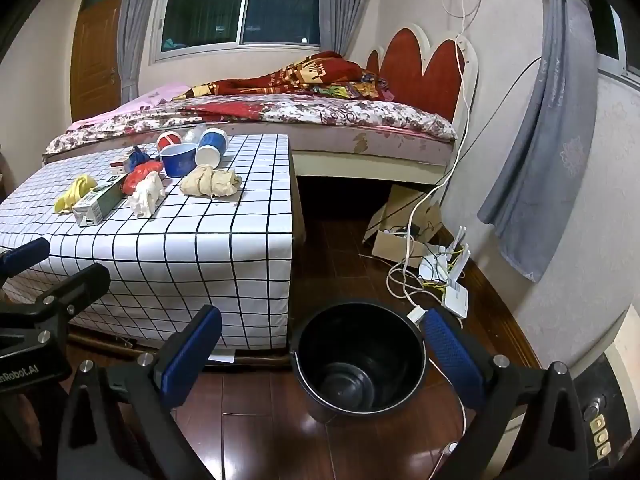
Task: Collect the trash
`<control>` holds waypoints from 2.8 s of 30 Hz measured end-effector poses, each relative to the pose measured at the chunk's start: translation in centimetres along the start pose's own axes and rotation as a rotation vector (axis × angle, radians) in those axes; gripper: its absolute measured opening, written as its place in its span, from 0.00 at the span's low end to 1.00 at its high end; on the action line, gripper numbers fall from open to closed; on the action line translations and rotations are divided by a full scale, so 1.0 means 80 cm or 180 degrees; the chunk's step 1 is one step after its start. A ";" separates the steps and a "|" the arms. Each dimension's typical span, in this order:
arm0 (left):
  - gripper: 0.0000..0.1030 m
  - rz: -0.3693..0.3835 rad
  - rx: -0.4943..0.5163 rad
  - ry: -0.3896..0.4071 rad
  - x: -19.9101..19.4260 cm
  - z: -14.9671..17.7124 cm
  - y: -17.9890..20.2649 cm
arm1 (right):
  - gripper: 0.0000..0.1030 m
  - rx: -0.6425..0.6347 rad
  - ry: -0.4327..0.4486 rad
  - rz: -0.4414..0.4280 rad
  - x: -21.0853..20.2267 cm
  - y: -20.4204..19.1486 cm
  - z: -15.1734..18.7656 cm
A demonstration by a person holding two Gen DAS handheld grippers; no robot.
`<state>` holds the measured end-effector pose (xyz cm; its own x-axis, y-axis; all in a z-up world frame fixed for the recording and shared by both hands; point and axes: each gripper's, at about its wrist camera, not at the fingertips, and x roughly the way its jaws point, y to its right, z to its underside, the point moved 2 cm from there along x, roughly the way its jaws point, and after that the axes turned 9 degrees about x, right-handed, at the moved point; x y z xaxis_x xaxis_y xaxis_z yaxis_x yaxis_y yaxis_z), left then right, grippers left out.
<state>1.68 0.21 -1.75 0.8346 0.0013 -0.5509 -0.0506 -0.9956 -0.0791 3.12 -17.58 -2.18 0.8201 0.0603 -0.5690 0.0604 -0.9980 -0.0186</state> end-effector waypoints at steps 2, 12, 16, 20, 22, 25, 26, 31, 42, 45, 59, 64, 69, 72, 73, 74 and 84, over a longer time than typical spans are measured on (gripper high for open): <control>0.99 0.0002 -0.0002 0.0004 0.000 0.000 0.000 | 0.99 0.0000 0.0004 0.0004 0.000 0.000 0.000; 0.99 0.0006 -0.0002 -0.0007 0.001 0.005 0.000 | 0.99 0.0002 0.0008 0.0010 0.000 -0.002 -0.002; 0.99 0.0009 -0.0003 -0.0008 0.001 0.008 0.001 | 0.99 -0.0001 0.0010 0.0009 0.001 -0.002 -0.002; 0.99 0.0007 -0.0005 -0.0014 0.001 0.008 0.001 | 0.99 -0.0002 0.0010 0.0010 0.001 -0.003 -0.001; 0.99 0.0007 -0.0001 -0.0014 0.001 0.006 0.001 | 0.99 -0.0002 0.0010 0.0010 0.002 -0.002 -0.001; 0.99 0.0009 -0.0004 -0.0013 0.001 0.006 0.001 | 0.99 -0.0005 0.0012 0.0012 0.002 -0.002 -0.001; 0.99 0.0009 -0.0004 -0.0012 0.001 0.006 0.001 | 0.99 -0.0005 0.0012 0.0013 0.002 -0.002 -0.001; 0.99 0.0010 -0.0002 -0.0015 0.002 0.007 0.001 | 0.99 -0.0008 0.0009 0.0015 0.001 -0.003 -0.001; 0.99 0.0011 -0.0005 -0.0021 0.002 0.007 0.001 | 0.99 -0.0011 0.0009 0.0017 0.001 -0.003 -0.001; 0.99 0.0011 -0.0005 -0.0021 0.002 0.007 0.001 | 0.99 -0.0014 0.0010 0.0018 0.001 -0.003 -0.001; 0.99 0.0015 -0.0006 -0.0026 0.002 0.007 0.001 | 0.99 -0.0018 0.0012 0.0021 0.002 -0.004 0.000; 0.99 0.0013 -0.0006 -0.0028 0.002 0.007 0.001 | 0.99 -0.0017 0.0000 0.0021 0.004 -0.004 0.002; 0.99 0.0017 -0.0001 -0.0045 0.002 0.009 0.003 | 0.99 -0.0028 -0.0007 0.0025 0.007 -0.002 0.003; 0.99 0.0014 0.0000 -0.0044 0.002 0.009 0.002 | 0.99 -0.0033 -0.0012 0.0026 0.008 0.000 0.004; 0.99 0.0010 0.0000 -0.0045 0.003 0.011 0.003 | 0.99 -0.0035 -0.0011 0.0026 0.007 -0.001 0.004; 0.99 0.0008 0.0001 -0.0045 0.002 0.011 0.003 | 0.99 -0.0036 -0.0011 0.0025 0.007 -0.001 0.004; 0.99 -0.0056 -0.0059 -0.0100 0.018 0.008 -0.030 | 0.99 -0.0079 -0.0037 -0.0095 0.022 -0.011 -0.004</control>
<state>2.67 2.64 -2.91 0.8177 0.0215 -0.5753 -0.0257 -0.9969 -0.0738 4.69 -16.56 -2.87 0.8111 0.0897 -0.5780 0.0991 -0.9950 -0.0154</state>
